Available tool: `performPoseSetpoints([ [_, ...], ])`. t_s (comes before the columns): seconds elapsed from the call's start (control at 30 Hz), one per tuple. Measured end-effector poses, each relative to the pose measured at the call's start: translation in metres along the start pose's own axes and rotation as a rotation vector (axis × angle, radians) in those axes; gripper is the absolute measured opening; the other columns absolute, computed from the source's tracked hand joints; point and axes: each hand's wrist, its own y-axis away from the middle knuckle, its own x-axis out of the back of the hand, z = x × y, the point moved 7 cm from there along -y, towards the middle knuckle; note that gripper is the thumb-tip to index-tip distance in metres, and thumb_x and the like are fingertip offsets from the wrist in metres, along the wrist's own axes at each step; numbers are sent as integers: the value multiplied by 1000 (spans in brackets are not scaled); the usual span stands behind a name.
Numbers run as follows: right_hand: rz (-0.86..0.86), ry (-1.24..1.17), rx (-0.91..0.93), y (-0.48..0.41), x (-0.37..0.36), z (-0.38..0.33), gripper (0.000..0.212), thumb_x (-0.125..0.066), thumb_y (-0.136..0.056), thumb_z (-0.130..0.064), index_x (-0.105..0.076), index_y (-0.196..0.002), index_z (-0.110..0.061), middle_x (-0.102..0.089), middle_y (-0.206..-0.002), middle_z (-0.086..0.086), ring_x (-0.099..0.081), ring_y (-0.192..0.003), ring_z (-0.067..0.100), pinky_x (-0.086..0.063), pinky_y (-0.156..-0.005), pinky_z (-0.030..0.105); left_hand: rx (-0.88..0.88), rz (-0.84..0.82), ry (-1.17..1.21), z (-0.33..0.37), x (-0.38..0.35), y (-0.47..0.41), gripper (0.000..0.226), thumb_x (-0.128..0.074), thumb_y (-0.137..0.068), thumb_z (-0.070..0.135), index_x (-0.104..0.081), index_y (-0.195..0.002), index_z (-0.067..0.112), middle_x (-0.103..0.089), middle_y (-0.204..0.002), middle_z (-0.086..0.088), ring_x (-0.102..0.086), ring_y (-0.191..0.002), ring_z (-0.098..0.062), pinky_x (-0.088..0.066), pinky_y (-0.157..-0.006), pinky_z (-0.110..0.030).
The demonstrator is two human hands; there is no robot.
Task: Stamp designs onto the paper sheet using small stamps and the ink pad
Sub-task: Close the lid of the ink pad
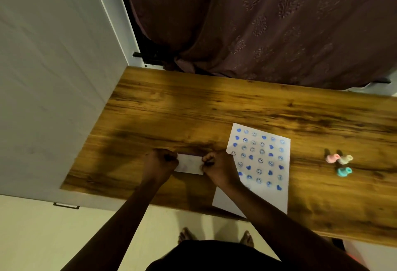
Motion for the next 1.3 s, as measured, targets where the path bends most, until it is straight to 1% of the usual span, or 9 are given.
performPoseSetpoints([
  [0.1, 32, 0, 15, 3, -1, -2, 15, -80, -82, -11, -75, -97, -14, -76, -101, 4, -71, -94, 16, -57, -87, 25, 28, -26, -21, -3, -3, 0, 15, -80, -80, 13, -78, -94, 16, -71, -83, 5, -64, -73, -1, -56, -78, -32],
  [0.37, 66, -54, -16, 7, 2, -4, 12, -79, -83, -7, -74, -94, -8, -75, -100, 7, -69, -93, 17, -58, -89, 29, 17, 0, -5, 2, -1, 3, 12, -82, -78, 10, -77, -82, 20, -73, -78, 4, -68, -74, -8, -60, -79, -38],
  [0.47, 86, -77, -26, 9, 14, -5, 14, -78, -85, -7, -75, -98, -5, -75, -102, 6, -67, -94, 13, -47, -73, 4, 15, 13, 23, 9, -1, 2, 15, -83, -78, 11, -79, -92, 14, -78, -92, -2, -71, -82, -12, -59, -83, -38],
  [0.53, 139, -91, -25, 9, 31, -6, 12, -77, -84, -8, -76, -97, -8, -76, -102, 4, -68, -93, 12, -40, -66, -1, 8, 14, 47, 19, -3, 0, 20, -83, -79, 13, -79, -98, 14, -79, -99, -4, -73, -90, -15, -60, -87, -41],
  [0.67, 226, -95, -10, 7, 77, -8, 12, -78, -82, -9, -77, -93, -15, -76, -97, -1, -65, -85, 6, -44, -69, 5, -28, 35, 104, 59, -12, -1, 23, -82, -80, 12, -77, -102, 13, -77, -107, -6, -72, -99, -19, -59, -92, -44],
  [0.8, 327, -124, -25, 9, 125, 4, 14, -79, -82, -10, -78, -94, -18, -76, -98, -3, -69, -91, 9, -55, -87, 22, -19, -5, 168, 103, -38, -4, 21, -81, -81, 8, -74, -101, 12, -74, -109, -5, -70, -103, -22, -61, -89, -41],
  [1.0, 426, -194, -63, 14, 197, 42, 13, -82, -78, -7, -77, -88, -14, -76, -88, -2, -71, -82, 10, -58, -78, 23, -25, -108, 237, 159, -99, -9, 22, -80, -83, 7, -75, -103, 12, -76, -111, -9, -74, -97, -25, -63, -84, -42],
  [1.17, 454, -190, -103, 16, 254, 75, 11, -79, -77, -4, -77, -85, -11, -75, -83, -3, -68, -76, 5, -55, -78, 21, -127, -104, 208, 208, -151, -11, 24, -83, -79, 7, -79, -103, 10, -77, -103, -4, -72, -92, -18, -57, -80, -23],
  [1.3, 456, -153, -122, 8, 295, 106, 26, -81, -74, 0, -69, -70, -23, -73, -78, -5, -69, -77, 10, -56, -82, 26, -181, -101, 215, 240, -196, -12, 24, -84, -76, 4, -79, -99, 6, -77, -101, -7, -73, -92, -19, -57, -81, -23],
])
